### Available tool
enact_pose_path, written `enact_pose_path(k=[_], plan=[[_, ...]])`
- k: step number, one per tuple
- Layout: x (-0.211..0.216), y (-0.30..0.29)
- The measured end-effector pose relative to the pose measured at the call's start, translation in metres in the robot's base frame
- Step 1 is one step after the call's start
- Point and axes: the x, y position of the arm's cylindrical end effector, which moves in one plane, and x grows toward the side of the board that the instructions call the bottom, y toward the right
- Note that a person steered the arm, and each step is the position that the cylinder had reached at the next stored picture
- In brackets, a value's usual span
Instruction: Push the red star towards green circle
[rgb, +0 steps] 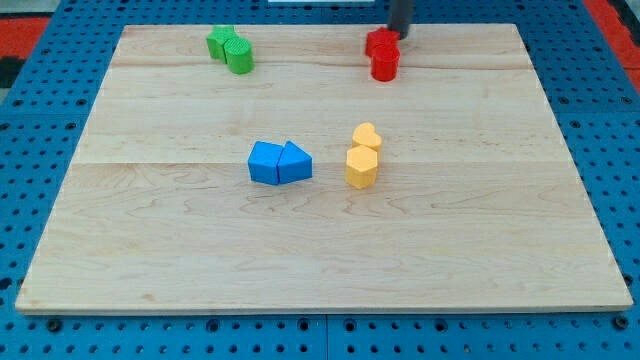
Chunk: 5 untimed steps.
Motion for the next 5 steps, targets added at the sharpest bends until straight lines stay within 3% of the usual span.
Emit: enact_pose_path(k=[1, 2, 3, 5], plan=[[-0.001, 0.004], [0.004, 0.071], [0.026, 0.075], [0.025, -0.005]])
